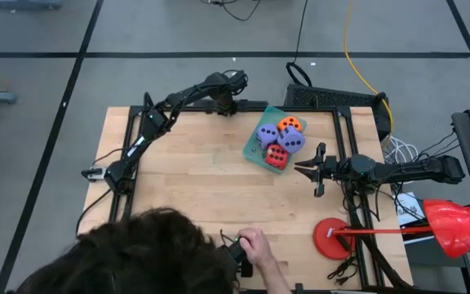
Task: Pick & Place Dice
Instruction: Put the yellow die into the green bin
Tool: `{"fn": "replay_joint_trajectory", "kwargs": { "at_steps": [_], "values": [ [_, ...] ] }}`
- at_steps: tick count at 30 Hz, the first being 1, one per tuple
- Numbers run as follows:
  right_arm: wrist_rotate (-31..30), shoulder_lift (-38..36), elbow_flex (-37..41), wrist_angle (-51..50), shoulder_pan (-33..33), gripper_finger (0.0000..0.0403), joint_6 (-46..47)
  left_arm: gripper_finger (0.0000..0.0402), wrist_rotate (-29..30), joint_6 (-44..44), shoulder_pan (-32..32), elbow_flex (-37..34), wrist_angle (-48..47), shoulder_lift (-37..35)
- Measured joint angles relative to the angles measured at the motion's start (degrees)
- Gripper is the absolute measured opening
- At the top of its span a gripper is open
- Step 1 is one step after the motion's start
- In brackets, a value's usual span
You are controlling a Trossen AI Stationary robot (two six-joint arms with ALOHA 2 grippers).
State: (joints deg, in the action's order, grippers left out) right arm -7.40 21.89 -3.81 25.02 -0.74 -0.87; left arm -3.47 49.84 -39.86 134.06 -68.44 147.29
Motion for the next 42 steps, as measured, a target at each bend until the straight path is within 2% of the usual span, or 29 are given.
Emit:
{"fn": "replay_joint_trajectory", "kwargs": {
  "at_steps": [11,19,26,32,42],
  "values": [
    [0.00,-0.02,0.01,0.00,0.01,0.0059,-0.01,0.0060,2.05,-3.78,1.17,-0.18,-4.60,-3.00],
    [0.00,0.00,0.00,0.00,0.00,0.0059,-0.01,0.0060,2.43,-5.21,3.97,-0.11,-2.99,-7.17],
    [0.00,0.00,0.00,0.00,-0.01,0.0059,-0.01,0.0060,1.86,-8.71,6.54,-0.07,3.48,-9.67],
    [0.00,-0.01,-0.01,0.00,-0.01,0.0059,0.01,0.0060,-2.58,-14.16,9.58,-0.06,12.75,-9.56],
    [0.00,0.00,0.01,0.00,0.01,0.0059,-0.01,0.0061,-0.20,-18.74,11.34,-0.04,21.86,-9.09]
  ]
}}
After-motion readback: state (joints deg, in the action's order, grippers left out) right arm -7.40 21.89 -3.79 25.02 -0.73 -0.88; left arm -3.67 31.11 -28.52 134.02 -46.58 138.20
